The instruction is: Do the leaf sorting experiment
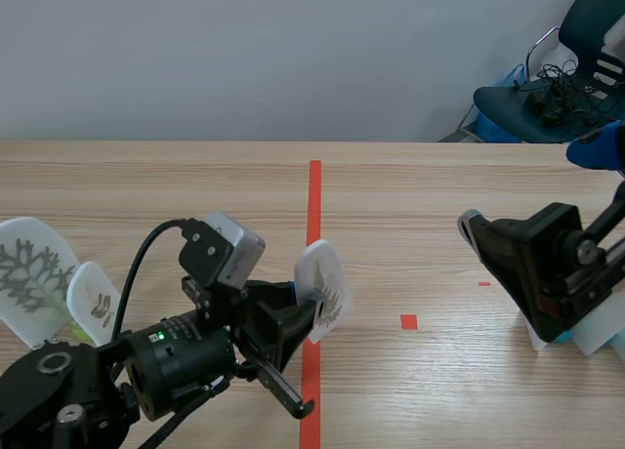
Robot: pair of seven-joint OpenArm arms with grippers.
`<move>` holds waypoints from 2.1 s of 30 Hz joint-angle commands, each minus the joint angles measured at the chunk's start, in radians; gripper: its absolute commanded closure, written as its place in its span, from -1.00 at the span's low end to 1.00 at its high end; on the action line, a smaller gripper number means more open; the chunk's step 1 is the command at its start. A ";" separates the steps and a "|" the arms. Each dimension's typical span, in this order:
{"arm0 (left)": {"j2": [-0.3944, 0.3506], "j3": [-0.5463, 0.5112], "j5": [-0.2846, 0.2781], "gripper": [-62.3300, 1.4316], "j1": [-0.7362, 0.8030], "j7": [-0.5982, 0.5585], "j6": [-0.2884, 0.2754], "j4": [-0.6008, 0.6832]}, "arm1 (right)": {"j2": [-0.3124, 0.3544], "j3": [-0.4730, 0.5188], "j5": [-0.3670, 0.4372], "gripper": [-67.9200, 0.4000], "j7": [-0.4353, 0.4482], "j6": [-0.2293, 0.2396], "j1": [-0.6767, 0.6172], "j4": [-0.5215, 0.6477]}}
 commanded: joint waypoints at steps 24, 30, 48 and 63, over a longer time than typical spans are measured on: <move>0.005 -0.271 -0.155 0.75 0.167 0.019 0.331 0.125 | -0.001 0.012 0.003 -1.00 0.007 -0.004 0.011 -0.001; 0.005 -0.319 -0.156 0.75 0.084 -0.018 0.375 -0.019 | -0.001 0.012 0.003 -1.00 0.007 -0.004 0.011 -0.001; -0.027 -0.418 -0.156 0.67 0.057 -0.067 0.371 -0.167 | -0.001 0.012 0.004 -1.00 0.007 -0.004 0.011 -0.001; -0.076 -0.424 -0.156 -0.22 0.163 0.019 0.339 0.188 | -0.001 0.012 0.003 -1.00 0.007 -0.003 0.011 -0.001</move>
